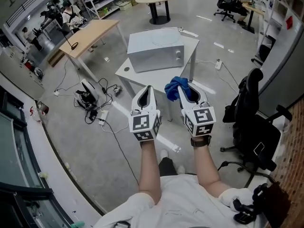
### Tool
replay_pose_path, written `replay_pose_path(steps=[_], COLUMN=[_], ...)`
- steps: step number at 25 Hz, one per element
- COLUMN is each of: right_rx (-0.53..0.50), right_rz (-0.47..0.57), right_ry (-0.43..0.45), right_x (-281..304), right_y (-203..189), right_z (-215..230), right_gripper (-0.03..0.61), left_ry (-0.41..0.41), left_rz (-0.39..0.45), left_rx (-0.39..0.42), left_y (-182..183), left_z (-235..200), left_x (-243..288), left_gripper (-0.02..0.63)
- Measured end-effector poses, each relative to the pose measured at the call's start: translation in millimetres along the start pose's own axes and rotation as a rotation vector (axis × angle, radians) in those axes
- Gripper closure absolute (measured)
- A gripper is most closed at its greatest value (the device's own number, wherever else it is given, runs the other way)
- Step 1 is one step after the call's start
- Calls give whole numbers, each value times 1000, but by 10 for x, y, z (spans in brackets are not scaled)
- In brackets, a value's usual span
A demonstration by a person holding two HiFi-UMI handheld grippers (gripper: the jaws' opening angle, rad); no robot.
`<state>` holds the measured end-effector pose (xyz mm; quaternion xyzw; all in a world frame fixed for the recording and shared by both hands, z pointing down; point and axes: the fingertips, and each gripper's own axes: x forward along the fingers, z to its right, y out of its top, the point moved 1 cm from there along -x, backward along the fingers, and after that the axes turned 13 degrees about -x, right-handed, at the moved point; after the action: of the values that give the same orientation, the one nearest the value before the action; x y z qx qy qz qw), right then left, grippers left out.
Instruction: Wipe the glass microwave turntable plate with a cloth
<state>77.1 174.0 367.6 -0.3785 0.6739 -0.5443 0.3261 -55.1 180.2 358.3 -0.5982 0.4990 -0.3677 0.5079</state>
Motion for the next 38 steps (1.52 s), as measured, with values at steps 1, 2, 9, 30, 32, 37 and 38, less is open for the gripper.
replay_pose_path(steps=[1,2,9,30,32,37,38], right_rx=[-5,-10,-46,-102,-94,-96,-98], right_rz=[-2,-6,-8,13,15,-1,-9], right_ry=[10,19,2,-46,-69,-87,-85], right_x=[60,129,758,2582,2703,2941,2993], right_y=[-15,-36,-67,65,53,-74,-105], right_z=[-26,-47,184,878,969,1042,1057], right_gripper=[489,489,489,489,489,489,489], left_ry=[-4,-9,-49,-157,-179,-205,-209], left_rz=[1,2,-8,19,16,-20,-31], left_rx=[-5,-9,-66,-69,-59,-82,-91], left_y=[-16,-32,11,344,322,253,227], left_z=[-22,-50,-196,-949,-980,-1070,-1085], left_x=[53,117,790,2742,2900,3207,3266], left_gripper=[611,611,611,611,611,611,611])
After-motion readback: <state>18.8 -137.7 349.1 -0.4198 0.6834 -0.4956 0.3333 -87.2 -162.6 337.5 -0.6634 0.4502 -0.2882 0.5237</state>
